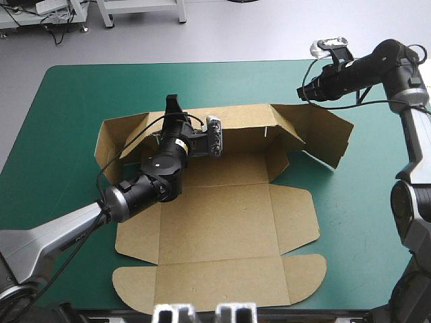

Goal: Fold the box

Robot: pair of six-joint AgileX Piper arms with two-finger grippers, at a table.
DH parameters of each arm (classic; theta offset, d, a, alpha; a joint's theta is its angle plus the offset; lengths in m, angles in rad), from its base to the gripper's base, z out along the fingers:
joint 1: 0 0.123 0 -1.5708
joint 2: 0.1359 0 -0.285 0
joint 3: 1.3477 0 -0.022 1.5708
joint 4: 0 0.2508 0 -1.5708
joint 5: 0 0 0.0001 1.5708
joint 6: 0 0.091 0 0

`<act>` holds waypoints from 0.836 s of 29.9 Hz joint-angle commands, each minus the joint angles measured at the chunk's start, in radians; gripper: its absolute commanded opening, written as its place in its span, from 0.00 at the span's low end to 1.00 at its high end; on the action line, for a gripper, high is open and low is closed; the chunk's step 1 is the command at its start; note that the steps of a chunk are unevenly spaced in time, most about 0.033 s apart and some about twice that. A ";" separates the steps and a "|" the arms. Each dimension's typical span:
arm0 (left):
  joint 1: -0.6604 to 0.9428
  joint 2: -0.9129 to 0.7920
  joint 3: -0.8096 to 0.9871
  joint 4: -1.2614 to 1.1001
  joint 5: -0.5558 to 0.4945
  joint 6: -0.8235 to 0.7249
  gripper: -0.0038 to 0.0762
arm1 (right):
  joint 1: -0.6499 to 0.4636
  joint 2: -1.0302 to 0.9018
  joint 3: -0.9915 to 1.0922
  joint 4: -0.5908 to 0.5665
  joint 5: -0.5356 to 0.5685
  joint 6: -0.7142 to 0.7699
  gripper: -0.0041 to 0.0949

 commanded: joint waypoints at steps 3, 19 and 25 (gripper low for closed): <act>-0.007 -0.027 -0.019 0.001 -0.036 -0.016 0.03 | 0.002 -0.005 -0.033 0.029 0.047 -0.045 0.02; -0.007 -0.027 -0.019 0.001 -0.036 -0.139 0.03 | 0.004 -0.070 0.074 0.082 0.093 -0.079 0.02; -0.007 -0.027 -0.019 0.001 -0.036 -0.139 0.03 | 0.004 -0.130 0.197 0.084 0.093 -0.129 0.02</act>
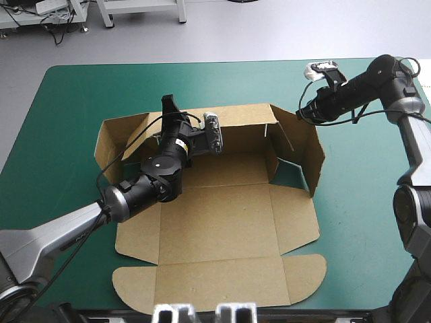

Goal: Fold the box

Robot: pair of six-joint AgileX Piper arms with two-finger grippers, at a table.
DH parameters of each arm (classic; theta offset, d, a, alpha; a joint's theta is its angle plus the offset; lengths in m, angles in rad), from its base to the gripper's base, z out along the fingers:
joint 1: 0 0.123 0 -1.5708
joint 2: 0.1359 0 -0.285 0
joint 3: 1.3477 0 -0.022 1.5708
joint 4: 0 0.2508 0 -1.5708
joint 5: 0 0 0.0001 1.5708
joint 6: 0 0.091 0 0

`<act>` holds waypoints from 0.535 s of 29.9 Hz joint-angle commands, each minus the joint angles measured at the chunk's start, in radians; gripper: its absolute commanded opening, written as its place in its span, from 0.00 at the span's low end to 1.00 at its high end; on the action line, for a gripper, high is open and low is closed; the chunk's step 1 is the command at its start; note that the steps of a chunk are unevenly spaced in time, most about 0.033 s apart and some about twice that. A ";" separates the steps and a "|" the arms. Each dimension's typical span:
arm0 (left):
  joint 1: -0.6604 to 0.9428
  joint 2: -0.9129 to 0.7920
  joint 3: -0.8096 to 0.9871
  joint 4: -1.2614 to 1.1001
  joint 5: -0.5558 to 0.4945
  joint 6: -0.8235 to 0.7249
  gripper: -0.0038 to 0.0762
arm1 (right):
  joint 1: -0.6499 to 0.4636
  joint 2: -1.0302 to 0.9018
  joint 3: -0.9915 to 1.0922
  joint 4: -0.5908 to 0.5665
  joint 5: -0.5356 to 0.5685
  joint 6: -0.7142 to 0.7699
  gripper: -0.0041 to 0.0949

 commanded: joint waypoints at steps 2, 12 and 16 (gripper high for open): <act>-0.007 -0.027 -0.020 -0.002 -0.036 -0.024 0.03 | 0.004 -0.107 0.047 0.046 0.024 -0.044 0.02; -0.007 -0.027 -0.020 -0.004 -0.043 -0.024 0.03 | 0.004 -0.157 0.215 0.187 0.022 -0.195 0.02; -0.007 -0.027 -0.020 -0.016 -0.043 -0.024 0.03 | 0.004 -0.158 0.323 0.294 -0.060 -0.299 0.02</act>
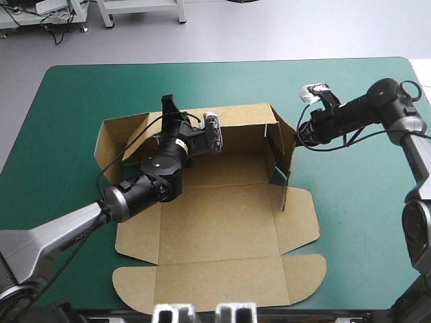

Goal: Fold the box

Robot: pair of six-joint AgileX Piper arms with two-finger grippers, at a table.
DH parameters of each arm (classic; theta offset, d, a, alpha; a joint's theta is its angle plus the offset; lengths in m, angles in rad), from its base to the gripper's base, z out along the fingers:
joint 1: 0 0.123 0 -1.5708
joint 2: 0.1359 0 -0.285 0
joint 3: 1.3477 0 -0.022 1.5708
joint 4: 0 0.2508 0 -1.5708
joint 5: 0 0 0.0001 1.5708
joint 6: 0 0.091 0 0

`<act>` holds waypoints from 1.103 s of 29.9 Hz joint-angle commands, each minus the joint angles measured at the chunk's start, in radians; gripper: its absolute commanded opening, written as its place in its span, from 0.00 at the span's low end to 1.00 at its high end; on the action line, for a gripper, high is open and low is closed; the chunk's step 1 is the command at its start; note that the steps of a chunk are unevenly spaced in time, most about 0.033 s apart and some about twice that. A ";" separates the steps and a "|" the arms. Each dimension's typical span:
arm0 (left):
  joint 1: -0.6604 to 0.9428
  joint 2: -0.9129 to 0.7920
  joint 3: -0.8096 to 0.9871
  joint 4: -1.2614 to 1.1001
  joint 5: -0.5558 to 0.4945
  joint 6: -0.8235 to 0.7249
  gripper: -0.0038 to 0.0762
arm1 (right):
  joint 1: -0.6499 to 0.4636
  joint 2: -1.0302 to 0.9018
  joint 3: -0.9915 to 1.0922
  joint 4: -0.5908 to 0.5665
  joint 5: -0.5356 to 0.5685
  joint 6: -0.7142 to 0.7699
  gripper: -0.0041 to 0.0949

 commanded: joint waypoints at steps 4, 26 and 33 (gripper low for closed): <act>-0.007 -0.027 -0.017 -0.015 -0.042 -0.021 0.03 | 0.004 -0.055 0.119 0.228 -0.123 -0.204 0.02; -0.007 0.017 -0.012 0.007 -0.032 0.006 0.03 | 0.004 -0.198 0.305 0.170 -0.237 -0.378 0.40; -0.007 0.017 -0.012 0.018 -0.032 0.006 0.03 | 0.009 -0.198 0.305 0.207 -0.186 -0.424 0.45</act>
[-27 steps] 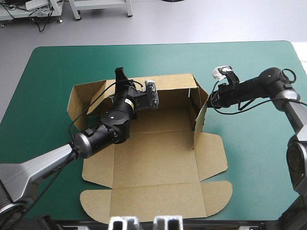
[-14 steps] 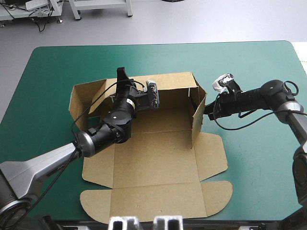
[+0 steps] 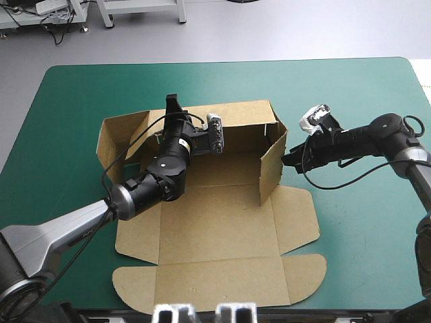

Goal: Fold the box

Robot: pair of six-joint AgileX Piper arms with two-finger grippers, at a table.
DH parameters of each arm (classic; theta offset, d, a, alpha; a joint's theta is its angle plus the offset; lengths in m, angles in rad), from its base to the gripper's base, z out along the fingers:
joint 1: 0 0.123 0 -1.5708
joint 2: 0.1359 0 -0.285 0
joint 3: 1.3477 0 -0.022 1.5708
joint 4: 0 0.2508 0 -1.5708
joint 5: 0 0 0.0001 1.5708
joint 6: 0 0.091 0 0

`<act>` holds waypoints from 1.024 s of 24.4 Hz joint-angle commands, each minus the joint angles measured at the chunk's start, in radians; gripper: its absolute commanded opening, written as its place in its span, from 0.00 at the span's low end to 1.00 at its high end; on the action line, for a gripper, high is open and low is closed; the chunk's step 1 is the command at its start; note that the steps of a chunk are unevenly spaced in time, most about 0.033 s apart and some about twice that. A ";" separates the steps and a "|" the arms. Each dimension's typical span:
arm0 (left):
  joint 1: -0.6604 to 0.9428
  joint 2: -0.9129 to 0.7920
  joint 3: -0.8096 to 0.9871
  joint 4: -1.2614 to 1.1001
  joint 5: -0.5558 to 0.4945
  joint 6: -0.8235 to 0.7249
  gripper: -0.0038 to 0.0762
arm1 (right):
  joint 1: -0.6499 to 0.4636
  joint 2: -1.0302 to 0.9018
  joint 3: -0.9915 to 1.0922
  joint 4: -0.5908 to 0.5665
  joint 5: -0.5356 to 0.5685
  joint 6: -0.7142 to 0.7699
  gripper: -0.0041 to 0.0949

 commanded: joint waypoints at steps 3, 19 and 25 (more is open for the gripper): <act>-0.008 -0.020 -0.013 -0.031 -0.045 -0.008 0.03 | 0.034 -0.045 -0.019 0.088 0.006 -0.049 0.45; -0.008 -0.020 -0.013 -0.031 -0.051 -0.010 0.03 | 0.195 -0.045 -0.019 0.132 -0.435 -0.084 0.02; -0.008 -0.016 -0.013 0.030 -0.004 -0.010 0.04 | 0.195 -0.037 -0.010 0.139 -0.430 -0.061 0.04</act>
